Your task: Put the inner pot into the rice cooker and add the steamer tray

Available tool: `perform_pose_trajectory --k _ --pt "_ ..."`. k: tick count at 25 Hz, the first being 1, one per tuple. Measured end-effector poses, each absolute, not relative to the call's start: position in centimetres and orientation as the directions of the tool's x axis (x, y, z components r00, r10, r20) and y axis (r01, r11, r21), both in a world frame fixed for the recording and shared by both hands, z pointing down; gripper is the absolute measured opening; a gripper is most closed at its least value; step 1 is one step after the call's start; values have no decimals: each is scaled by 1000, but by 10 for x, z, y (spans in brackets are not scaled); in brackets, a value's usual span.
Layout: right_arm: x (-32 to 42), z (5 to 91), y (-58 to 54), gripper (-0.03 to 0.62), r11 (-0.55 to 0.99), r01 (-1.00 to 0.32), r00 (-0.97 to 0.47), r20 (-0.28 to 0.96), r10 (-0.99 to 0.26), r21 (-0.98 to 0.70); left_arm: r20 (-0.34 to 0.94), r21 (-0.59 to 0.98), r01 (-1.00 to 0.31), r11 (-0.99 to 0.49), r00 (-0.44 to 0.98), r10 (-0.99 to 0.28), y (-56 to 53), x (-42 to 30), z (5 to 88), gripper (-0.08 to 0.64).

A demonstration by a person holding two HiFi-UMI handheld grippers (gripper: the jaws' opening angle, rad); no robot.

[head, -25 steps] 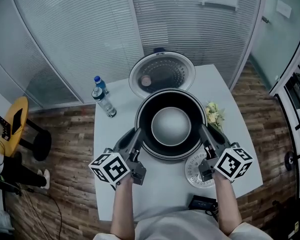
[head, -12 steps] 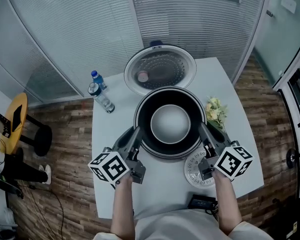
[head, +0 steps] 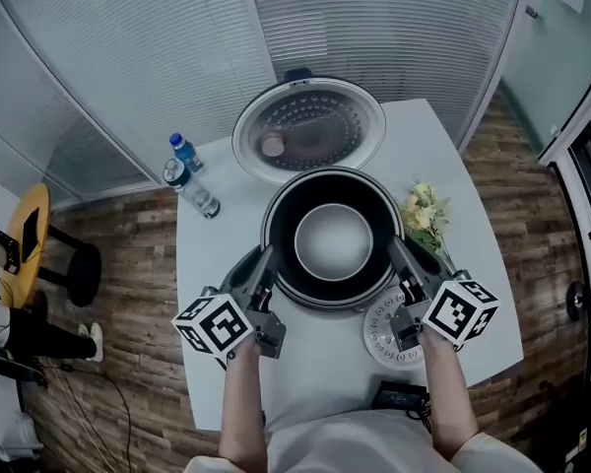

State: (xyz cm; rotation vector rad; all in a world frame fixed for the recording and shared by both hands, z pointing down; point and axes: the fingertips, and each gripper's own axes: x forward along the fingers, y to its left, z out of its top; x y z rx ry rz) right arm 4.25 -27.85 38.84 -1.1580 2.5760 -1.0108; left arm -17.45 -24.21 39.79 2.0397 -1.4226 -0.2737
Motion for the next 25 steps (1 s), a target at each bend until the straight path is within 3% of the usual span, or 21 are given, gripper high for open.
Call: perform_pose_trajectory --k 14,25 --pt "37 421 -292 86 434 -655 -687 249 -683 -619 266 596 -787 -160 381 -886 -260 -179 428 72" --pt "31 441 -294 89 445 -712 -668 330 -667 -543 380 461 -877 -136 333 -863 -267 -180 448 80"
